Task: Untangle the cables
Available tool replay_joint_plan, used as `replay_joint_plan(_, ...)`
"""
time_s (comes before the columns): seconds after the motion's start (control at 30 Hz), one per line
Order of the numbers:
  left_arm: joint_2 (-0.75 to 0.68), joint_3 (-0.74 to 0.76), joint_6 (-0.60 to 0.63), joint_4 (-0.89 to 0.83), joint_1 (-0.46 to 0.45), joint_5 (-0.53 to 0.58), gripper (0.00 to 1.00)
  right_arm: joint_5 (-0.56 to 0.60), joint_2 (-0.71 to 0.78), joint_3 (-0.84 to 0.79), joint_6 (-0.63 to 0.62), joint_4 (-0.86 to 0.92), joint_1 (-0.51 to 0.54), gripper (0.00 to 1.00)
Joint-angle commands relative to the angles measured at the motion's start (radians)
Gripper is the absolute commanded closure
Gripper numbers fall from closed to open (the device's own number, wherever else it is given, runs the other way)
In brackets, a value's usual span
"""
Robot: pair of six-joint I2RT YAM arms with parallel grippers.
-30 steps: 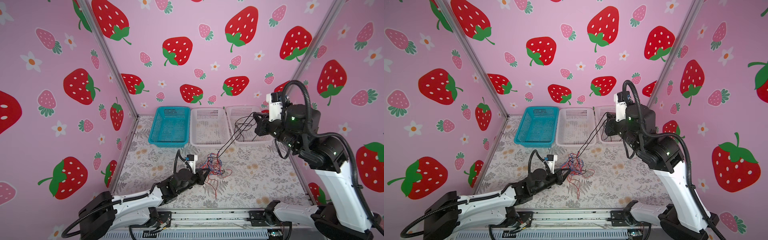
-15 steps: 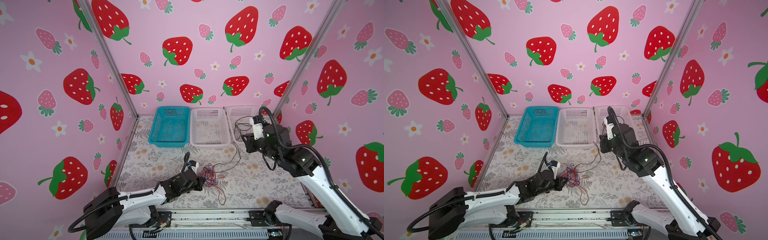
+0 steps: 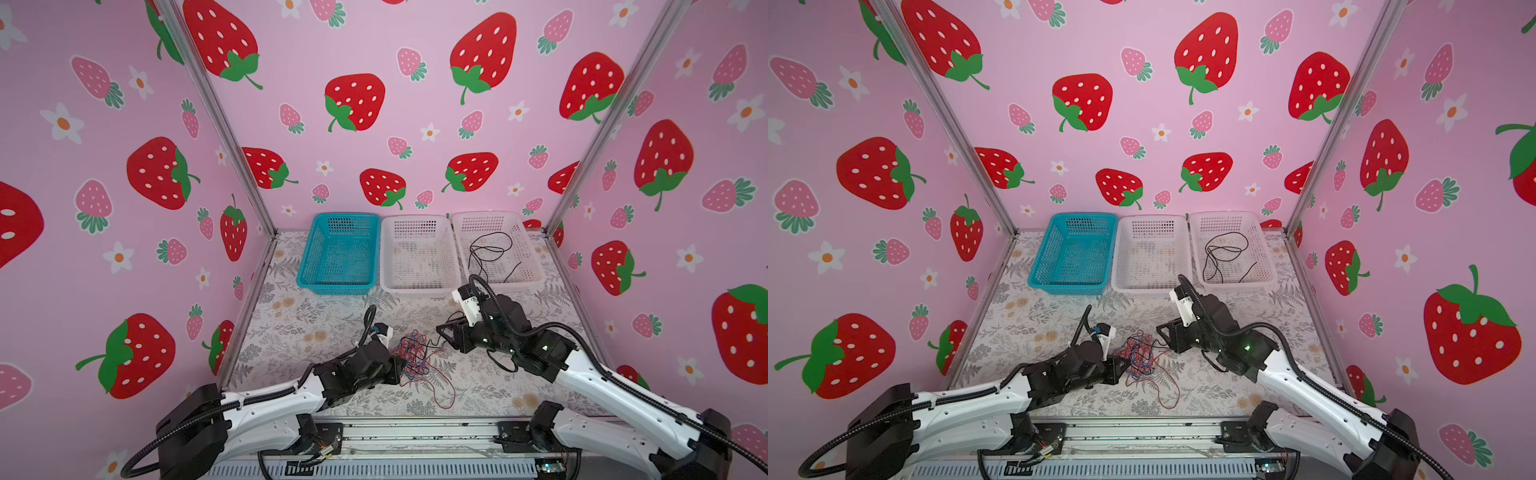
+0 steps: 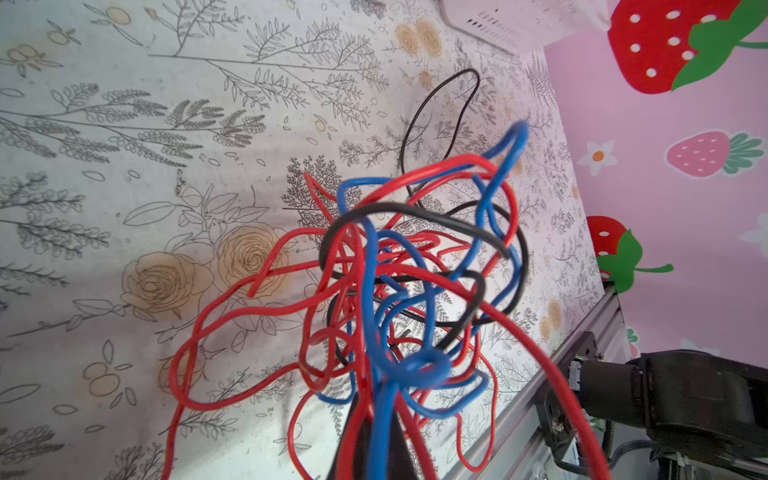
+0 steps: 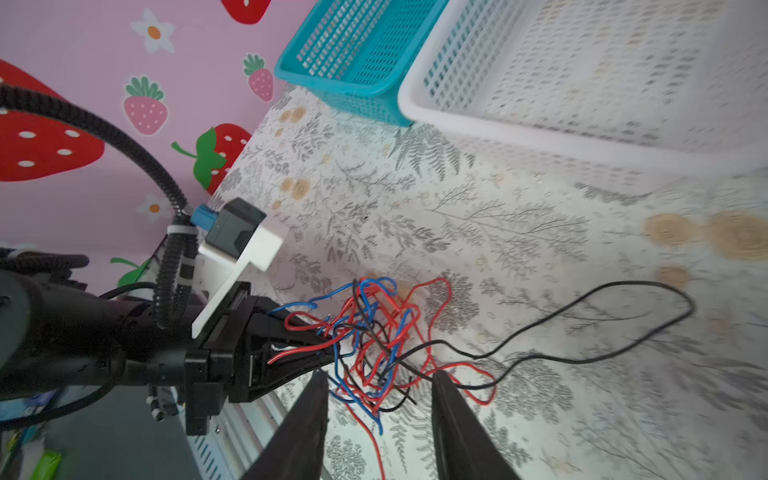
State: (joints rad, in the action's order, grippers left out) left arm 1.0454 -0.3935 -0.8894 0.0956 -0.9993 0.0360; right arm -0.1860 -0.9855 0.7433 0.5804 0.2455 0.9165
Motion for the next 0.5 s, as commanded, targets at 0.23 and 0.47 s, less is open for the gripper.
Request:
replay_joint_plan(0.23,-0.054,-0.003,-0.019,0.008,0.004,0.017,1.00,0.117,-0.114,-0.108,0.180,-0.216,0.125,0.60)
replay_joint_plan(0.47,-0.072,-0.001,-0.020,-0.001,0.002,0.011,1.00,0.206,-0.153,-0.116,0.252,-0.195,0.126,0.61)
